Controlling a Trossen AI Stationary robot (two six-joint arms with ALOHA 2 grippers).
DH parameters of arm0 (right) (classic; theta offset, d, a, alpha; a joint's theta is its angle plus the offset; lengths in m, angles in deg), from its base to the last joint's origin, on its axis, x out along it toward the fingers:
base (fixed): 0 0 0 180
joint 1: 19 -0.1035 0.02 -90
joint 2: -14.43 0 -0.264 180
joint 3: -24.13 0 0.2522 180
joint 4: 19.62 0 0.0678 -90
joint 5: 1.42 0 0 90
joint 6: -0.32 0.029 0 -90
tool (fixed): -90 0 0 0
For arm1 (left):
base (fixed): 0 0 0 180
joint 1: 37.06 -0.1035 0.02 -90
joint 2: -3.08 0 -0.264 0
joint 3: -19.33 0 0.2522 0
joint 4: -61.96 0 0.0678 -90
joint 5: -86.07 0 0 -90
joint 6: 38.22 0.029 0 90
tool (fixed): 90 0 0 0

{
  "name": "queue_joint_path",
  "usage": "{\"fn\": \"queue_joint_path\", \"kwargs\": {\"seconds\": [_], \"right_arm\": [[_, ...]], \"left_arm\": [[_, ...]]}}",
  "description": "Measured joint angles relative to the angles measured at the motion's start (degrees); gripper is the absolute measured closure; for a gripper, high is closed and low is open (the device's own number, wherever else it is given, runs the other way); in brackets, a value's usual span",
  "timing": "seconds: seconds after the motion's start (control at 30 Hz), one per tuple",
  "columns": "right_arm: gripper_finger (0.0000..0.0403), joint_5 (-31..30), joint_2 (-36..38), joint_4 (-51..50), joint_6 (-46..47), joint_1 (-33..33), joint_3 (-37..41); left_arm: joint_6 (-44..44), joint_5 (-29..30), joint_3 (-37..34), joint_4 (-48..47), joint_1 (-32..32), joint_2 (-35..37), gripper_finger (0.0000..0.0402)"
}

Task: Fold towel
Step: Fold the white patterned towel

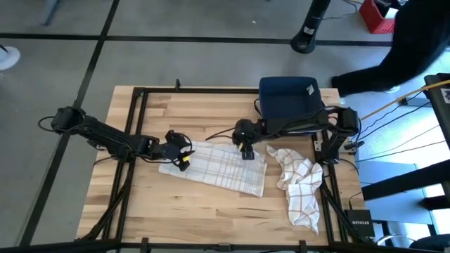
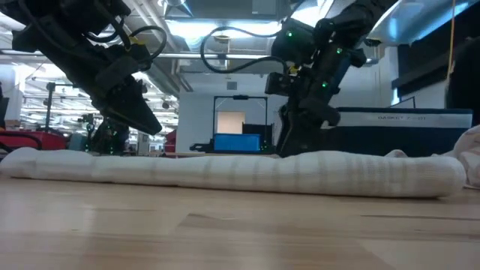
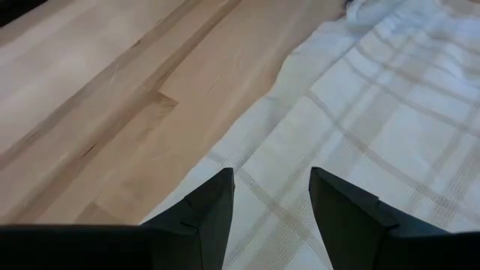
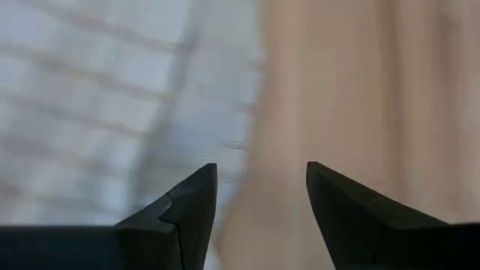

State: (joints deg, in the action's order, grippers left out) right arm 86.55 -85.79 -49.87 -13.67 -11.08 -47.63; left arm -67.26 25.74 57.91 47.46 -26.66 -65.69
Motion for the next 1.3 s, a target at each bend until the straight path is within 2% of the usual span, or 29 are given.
{"fn": "queue_joint_path", "kwargs": {"seconds": [0.1, 0.2, 0.5, 0.7, 0.87, 0.97, 1.1, 1.3], "right_arm": [[0.0194, -5.68, 0.23, 0.03, 0.92, 0.02, 0.01], [0.0194, -7.33, -0.69, 2.32, 2.19, 0.02, 1.25], [0.0194, 5.1, -4.71, 7.43, 5.82, -1.88, 2.9], [0.0194, 7.49, -3.92, 6.97, 5.81, -2.69, 2.12], [0.0194, 17.01, -3.85, 7.22, 5.82, -2.67, 1.37], [0.0194, 19.8, -5.06, 7.62, 5.65, -2.76, 1.74], [0.0194, 21.03, -7.64, 7.76, 5.62, -2.64, 2.02], [0.0194, 14.7, -6.76, 4.14, 4.85, -2.87, 0.56]], "left_arm": [[0.03, 0.0, 0.0, 0.0, 0.0, 0.0, 0.0235], [0.15, 0.08, 0.0, 0.09, 0.0, 0.0, 0.0235], [0.14, 0.15, 0.0, 0.11, 0.0, 0.0, 0.0235], [0.62, 0.15, 0.0, 0.09, 0.0, 0.02, 0.0235], [0.62, 0.17, 0.0, 0.12, -0.02, 0.02, 0.0235], [0.62, 0.37, 0.0, 0.11, -0.02, 0.02, 0.0235], [0.8, 0.48, 0.0, 0.1, -0.07, 0.04, 0.0235], [0.97, 0.59, 0.0, -0.11, -0.07, 0.04, 0.0235]]}}
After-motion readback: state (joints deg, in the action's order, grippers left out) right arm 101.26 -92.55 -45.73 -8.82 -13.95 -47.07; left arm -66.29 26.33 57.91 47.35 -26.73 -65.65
